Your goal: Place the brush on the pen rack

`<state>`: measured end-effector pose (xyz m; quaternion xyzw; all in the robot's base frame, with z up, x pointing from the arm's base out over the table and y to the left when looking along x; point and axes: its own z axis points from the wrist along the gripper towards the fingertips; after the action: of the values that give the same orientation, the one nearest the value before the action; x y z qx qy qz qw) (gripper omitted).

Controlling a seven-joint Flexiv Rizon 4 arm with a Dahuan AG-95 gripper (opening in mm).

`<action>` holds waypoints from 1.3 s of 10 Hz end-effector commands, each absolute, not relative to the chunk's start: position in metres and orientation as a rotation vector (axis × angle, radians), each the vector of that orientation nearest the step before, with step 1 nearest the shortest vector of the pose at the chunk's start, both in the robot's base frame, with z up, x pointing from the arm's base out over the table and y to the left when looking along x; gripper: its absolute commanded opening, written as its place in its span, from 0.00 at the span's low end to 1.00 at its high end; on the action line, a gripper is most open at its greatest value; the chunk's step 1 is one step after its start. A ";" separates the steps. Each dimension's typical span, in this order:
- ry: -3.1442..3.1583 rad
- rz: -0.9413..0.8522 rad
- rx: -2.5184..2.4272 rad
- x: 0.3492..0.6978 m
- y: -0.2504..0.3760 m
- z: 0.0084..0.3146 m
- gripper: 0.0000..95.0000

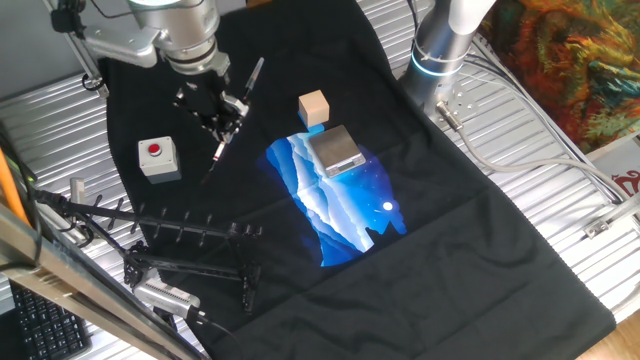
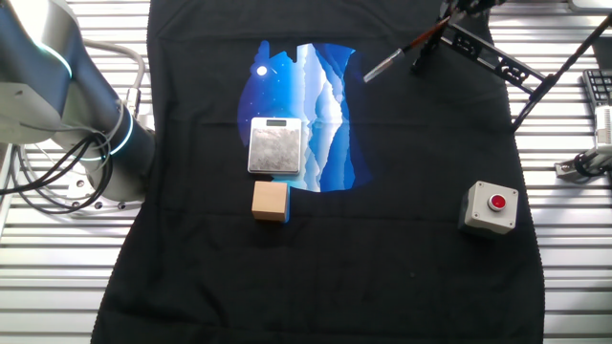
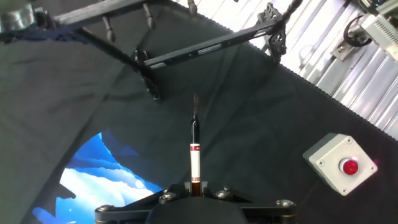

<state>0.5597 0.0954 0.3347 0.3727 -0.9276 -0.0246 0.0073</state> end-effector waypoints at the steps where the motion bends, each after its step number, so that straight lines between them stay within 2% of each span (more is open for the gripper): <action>1: -2.907 -0.070 1.199 0.550 0.096 0.345 0.00; 8: -2.879 -0.054 1.353 0.545 0.099 0.353 0.00; 13: -2.847 -0.118 1.511 0.541 0.097 0.357 0.00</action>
<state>0.5389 0.0959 0.3558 0.4629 -0.8849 -0.0326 -0.0409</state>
